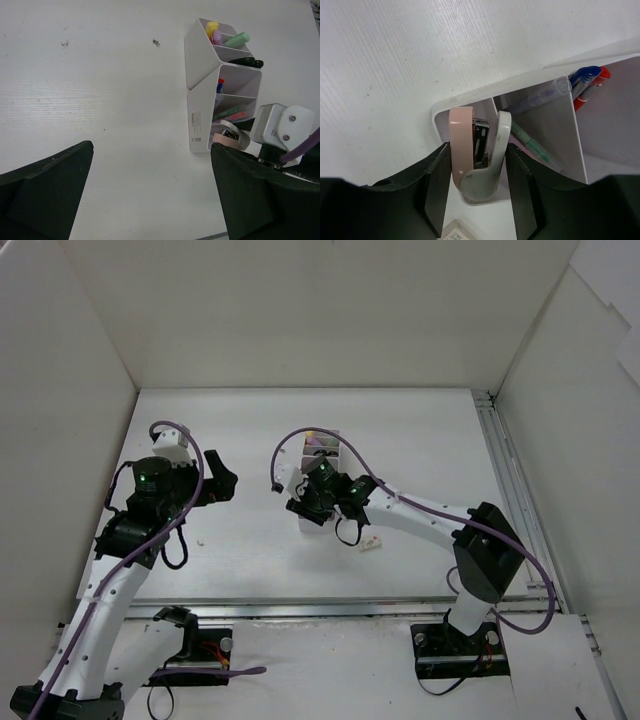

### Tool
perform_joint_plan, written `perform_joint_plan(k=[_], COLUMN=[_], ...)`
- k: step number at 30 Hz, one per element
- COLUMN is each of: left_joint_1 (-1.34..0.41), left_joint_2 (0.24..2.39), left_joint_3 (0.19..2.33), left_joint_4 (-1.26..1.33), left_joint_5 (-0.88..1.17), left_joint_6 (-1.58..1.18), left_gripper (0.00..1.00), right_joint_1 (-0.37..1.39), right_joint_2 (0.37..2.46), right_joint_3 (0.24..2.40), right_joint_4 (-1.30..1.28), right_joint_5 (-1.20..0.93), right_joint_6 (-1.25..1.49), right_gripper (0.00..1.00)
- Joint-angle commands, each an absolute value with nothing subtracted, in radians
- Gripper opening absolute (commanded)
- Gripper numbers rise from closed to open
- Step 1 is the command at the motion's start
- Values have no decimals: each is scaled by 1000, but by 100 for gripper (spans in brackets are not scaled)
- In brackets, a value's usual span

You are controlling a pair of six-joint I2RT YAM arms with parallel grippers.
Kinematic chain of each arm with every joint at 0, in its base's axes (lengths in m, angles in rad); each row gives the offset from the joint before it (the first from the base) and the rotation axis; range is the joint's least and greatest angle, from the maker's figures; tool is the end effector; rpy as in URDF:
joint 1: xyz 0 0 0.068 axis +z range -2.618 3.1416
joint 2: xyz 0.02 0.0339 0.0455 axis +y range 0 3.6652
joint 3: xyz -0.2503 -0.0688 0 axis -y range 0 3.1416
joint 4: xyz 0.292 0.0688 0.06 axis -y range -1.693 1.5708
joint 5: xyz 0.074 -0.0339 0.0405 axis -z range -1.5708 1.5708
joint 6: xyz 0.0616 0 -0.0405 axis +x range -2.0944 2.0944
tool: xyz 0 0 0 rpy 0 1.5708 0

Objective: Sort the stationery into containers
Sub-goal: Place the stapler in the storage box, then pick up the stationery from the center of the board.

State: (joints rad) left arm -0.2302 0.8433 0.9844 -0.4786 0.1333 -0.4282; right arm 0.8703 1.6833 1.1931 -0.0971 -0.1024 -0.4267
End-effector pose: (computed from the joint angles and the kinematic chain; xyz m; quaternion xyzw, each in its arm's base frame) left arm 0.2529 -0.0677 0.3562 -0.0421 0.8138 -0.2380 0.5285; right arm 0.2830 0.3455 0.2027 -0.5510 0.6870 0.1477 0.4501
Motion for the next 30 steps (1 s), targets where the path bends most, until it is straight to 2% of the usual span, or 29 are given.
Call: perform_joint_plan(k=[1,3,6,8,14,19,27,30], left_joint_1=[-236,-236,-236,-236,-236,-236,-245,-245], left_joint_2=[827,827,831,833,821,815,828,821], left_joint_3=[999,1002,1009,1014,1011,999,979,963], left_joint_4=[-462,-465,-479,-486,-477,-465,-449,-442], left_joint_5=[100,95,83,72,81,100,146,149], left_joint_6=[-411,-410,-403,-402,-394,-396,-406,-411], left_gripper=[99,99,100,100,99,99,99,100], right_joint_1=[884,893,910,934,962,942,761,727], right_joint_2=[1684,1693,1683,1657,1496,1310,1123,1141], right_joint_3=[1258,1262,1253,1243,1184,987,717,673], right_joint_4=[-69,-69,-69,-67,-67,-67,-94,-98], right_joint_5=[-22,33,46,60,58,161,184,144], right_joint_6=[-468,-466,-463,-453,-348,-104,461,535], right_gripper=[44,51,77,82,85,98,98,98])
